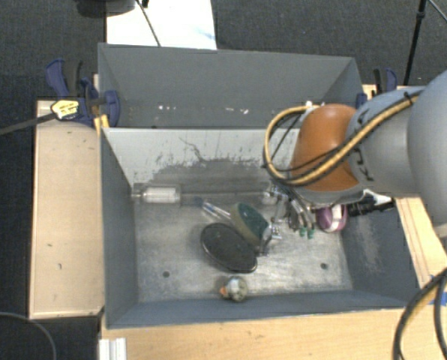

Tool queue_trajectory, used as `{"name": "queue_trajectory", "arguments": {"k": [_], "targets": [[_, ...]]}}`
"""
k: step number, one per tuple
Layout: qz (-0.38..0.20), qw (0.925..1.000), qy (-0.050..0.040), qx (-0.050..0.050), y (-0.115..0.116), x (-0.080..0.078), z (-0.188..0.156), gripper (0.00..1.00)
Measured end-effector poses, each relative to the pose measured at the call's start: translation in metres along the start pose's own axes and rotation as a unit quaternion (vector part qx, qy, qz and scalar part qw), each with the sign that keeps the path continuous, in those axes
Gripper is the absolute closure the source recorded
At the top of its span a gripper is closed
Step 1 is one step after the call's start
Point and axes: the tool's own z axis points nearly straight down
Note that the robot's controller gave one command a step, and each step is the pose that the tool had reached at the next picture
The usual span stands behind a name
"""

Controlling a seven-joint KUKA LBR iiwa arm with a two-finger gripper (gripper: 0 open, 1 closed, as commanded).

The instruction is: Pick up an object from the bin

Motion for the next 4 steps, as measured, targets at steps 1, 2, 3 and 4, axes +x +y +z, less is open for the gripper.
{"name": "queue_trajectory", "arguments": {"k": [1,2,3,4], "targets": [[-0.144,0.9896,-0.0014,0.0,0.0554,0.0126,-0.0012,0.0],[-0.144,0.9896,-0.0033,-0.001,0.0552,0.011,-0.0027,1.0],[-0.145,0.9895,-0.0011,0.0,0.055,0.0127,-0.0011,0.0],[-0.145,0.9894,-0.0032,-0.001,0.0554,0.0112,-0.0026,1.0]]}}
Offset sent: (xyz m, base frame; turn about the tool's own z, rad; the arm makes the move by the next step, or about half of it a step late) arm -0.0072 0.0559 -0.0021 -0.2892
